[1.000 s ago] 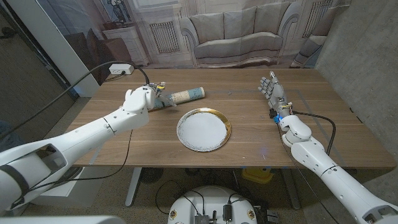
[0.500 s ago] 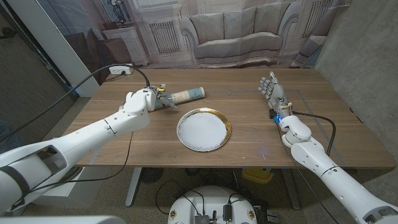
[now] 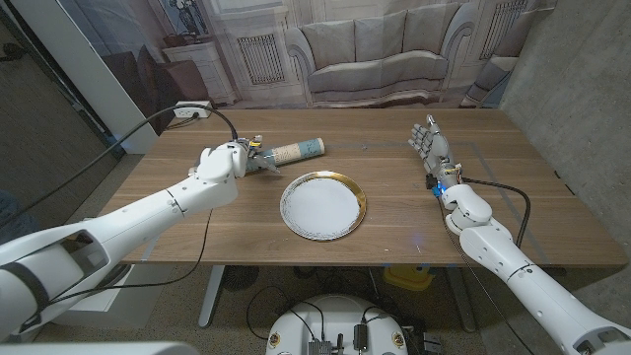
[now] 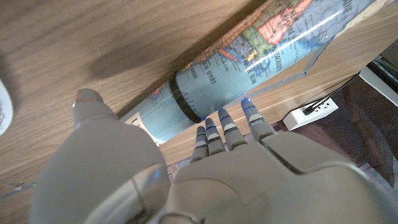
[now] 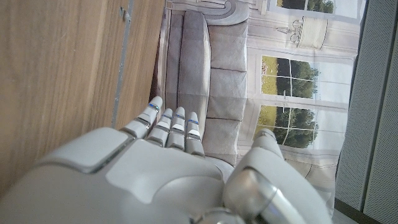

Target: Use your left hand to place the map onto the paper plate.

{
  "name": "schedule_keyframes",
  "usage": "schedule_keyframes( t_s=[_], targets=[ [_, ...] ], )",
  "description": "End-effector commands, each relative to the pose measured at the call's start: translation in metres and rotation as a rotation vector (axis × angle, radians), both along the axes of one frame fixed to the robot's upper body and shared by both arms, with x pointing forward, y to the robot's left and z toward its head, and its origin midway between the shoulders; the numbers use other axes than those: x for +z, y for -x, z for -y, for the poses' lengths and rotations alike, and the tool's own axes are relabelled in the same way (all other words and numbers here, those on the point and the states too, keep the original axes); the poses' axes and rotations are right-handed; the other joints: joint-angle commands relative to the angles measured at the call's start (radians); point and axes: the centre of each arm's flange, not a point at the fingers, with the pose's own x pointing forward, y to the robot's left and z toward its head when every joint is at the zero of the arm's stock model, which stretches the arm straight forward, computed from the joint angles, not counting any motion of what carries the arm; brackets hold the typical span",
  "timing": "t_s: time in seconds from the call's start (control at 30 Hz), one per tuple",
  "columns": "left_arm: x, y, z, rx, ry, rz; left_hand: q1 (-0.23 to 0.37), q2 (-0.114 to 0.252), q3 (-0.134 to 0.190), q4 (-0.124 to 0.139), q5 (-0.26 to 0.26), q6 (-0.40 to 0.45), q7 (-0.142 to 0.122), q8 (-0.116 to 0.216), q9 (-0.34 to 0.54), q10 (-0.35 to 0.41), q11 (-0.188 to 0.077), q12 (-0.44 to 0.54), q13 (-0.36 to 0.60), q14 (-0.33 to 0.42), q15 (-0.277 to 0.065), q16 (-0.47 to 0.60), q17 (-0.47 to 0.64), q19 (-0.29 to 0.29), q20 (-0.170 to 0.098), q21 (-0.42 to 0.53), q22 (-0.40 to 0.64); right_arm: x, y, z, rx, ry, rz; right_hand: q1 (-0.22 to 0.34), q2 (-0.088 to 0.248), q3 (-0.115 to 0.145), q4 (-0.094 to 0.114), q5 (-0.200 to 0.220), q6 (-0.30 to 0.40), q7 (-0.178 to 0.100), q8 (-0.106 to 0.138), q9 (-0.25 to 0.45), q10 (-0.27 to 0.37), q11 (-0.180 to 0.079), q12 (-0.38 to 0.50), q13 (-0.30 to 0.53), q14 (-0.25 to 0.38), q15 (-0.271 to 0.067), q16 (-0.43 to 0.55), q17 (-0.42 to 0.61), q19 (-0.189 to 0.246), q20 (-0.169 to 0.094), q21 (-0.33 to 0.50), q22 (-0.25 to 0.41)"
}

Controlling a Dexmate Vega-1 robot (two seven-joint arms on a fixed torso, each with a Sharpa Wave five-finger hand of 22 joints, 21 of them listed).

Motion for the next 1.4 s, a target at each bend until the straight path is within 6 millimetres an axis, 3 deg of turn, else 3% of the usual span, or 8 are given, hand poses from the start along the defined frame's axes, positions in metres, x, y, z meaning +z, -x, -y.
schedule_keyframes(
  t_s=[0.03, 0.9, 1.03, 1.4],
  targets=[
    [-0.001, -0.006, 0.002, -0.006, 0.004, -0.004, 0.004, 0.006, -0.01, -0.001, 0.006, 0.004, 0.006, 0.008, 0.002, 0.002, -0.001, 0.008, 0.004, 0.001, -0.008, 0.004, 0.005, 0.002, -0.007, 0.003, 0.006, -0.001, -0.002, 0.001, -0.001, -0.008, -0.004, 0.007, 0.003, 0.001, -0.004, -0.002, 0.009, 0.002, 0.001, 0.003, 0.007, -0.001, -0.004, 0.004, 0.006, 0.002, 0.001, 0.002, 0.008, -0.024, -0.002, 0.004],
    [-0.01, -0.015, 0.007, -0.005, 0.015, -0.044, 0.021, 0.02, -0.019, -0.002, 0.012, -0.005, 0.012, 0.006, 0.001, -0.012, 0.009, 0.005, 0.004, 0.015, -0.005, 0.009, 0.006, 0.012, -0.009, 0.007, 0.006, -0.003, -0.005, 0.002, 0.002, -0.013, -0.009, 0.007, 0.005, -0.001, -0.005, -0.002, 0.01, 0.002, 0.001, 0.003, 0.005, -0.001, -0.005, 0.004, 0.004, 0.001, 0.0, 0.002, 0.01, -0.025, -0.012, 0.004],
    [-0.011, -0.016, 0.009, -0.015, 0.016, -0.042, 0.051, 0.047, -0.011, -0.007, 0.018, 0.021, 0.016, 0.017, 0.001, 0.028, -0.002, 0.02, 0.004, 0.042, -0.014, 0.017, 0.007, 0.025, -0.016, 0.011, 0.005, -0.003, -0.005, 0.003, 0.003, -0.013, -0.01, 0.007, 0.005, -0.001, -0.005, -0.002, 0.01, 0.002, 0.001, 0.003, 0.006, 0.001, -0.005, 0.004, 0.004, 0.001, 0.0, 0.002, 0.01, -0.024, -0.013, 0.004],
    [-0.01, -0.019, 0.014, -0.015, 0.018, -0.054, 0.169, 0.131, 0.036, -0.039, 0.023, 0.066, 0.027, 0.028, 0.002, 0.082, 0.013, 0.034, 0.007, 0.077, -0.011, 0.021, 0.007, 0.079, -0.023, 0.023, 0.004, -0.004, -0.005, 0.006, 0.004, -0.013, -0.008, 0.007, 0.006, -0.002, -0.006, -0.002, 0.01, 0.002, 0.0, 0.003, 0.004, 0.0, -0.006, 0.004, 0.002, 0.002, -0.001, 0.002, 0.01, -0.023, -0.018, 0.005]
  ],
)
